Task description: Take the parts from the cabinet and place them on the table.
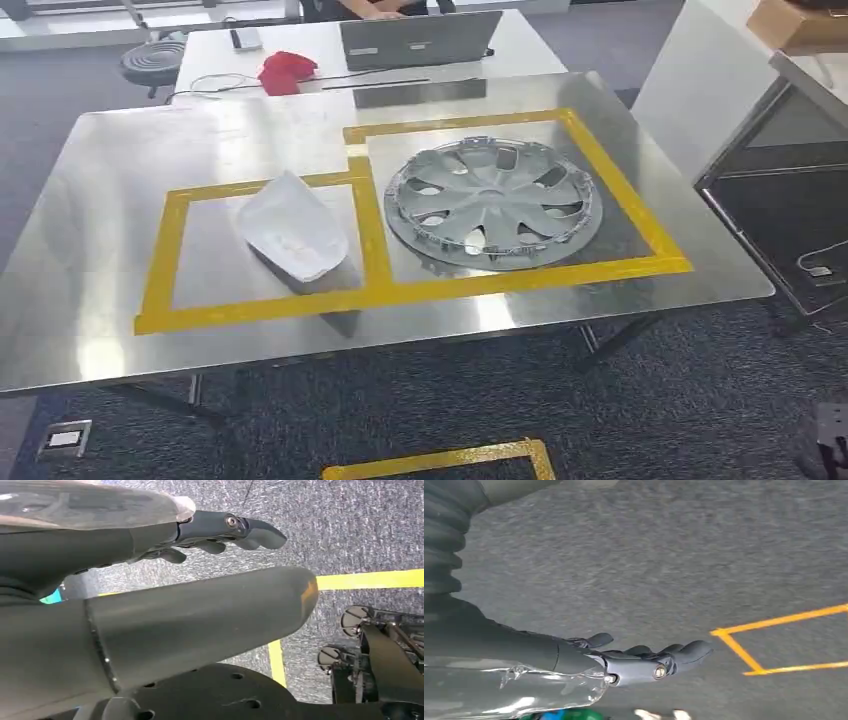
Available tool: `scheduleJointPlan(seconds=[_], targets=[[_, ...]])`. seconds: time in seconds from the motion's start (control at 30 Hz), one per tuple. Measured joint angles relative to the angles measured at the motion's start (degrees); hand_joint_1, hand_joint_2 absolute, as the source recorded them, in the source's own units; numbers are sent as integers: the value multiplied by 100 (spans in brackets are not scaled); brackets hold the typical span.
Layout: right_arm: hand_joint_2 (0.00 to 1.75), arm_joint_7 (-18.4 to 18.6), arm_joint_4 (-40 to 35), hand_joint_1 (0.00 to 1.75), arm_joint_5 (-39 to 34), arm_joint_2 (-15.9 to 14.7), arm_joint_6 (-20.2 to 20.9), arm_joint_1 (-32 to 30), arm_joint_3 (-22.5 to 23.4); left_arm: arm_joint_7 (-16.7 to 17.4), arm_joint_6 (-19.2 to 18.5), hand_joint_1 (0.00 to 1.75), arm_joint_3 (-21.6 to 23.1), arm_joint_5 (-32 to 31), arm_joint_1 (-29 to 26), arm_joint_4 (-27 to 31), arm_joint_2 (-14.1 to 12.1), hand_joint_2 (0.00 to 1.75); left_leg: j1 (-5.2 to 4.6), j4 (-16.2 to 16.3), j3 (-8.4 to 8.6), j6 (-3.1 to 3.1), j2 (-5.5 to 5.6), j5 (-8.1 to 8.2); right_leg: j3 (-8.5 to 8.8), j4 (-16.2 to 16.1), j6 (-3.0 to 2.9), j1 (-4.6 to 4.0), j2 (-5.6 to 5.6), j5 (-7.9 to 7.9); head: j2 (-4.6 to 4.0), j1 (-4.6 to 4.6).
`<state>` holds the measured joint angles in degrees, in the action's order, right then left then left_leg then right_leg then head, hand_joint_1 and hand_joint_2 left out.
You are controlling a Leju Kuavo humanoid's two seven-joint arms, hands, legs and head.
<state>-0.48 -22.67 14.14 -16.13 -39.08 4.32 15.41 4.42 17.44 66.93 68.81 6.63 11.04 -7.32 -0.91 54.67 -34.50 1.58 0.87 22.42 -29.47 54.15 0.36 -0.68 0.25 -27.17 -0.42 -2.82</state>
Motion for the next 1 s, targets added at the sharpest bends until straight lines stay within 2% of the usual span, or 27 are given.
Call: scheduleJointPlan(seconds=[0.13,0.27,0.43,1.0], targets=[[175,148,267,0,0,17,65,4,0,0,0,0,0,-15,1,0,0,0,0,-1,6,0,1,2,5,0,-2,0,-2,-7,0,0],[175,710,553,0,20,94,147,-4,-4,-28,-9,0,2,-70,3,0,0,0,-1,-1,8,0,2,3,8,0,-2,1,-2,-7,0,0],[175,1167,794,0,122,245,153,-3,-9,-61,-63,0,2,-122,11,0,-4,0,-2,-1,12,-1,1,3,11,0,-2,1,-1,-7,0,0],[175,1268,1043,0,146,457,188,2,-15,-55,-70,0,2,-133,12,0,-17,0,-3,0,15,-1,2,3,16,0,-2,3,-2,-7,0,0]])
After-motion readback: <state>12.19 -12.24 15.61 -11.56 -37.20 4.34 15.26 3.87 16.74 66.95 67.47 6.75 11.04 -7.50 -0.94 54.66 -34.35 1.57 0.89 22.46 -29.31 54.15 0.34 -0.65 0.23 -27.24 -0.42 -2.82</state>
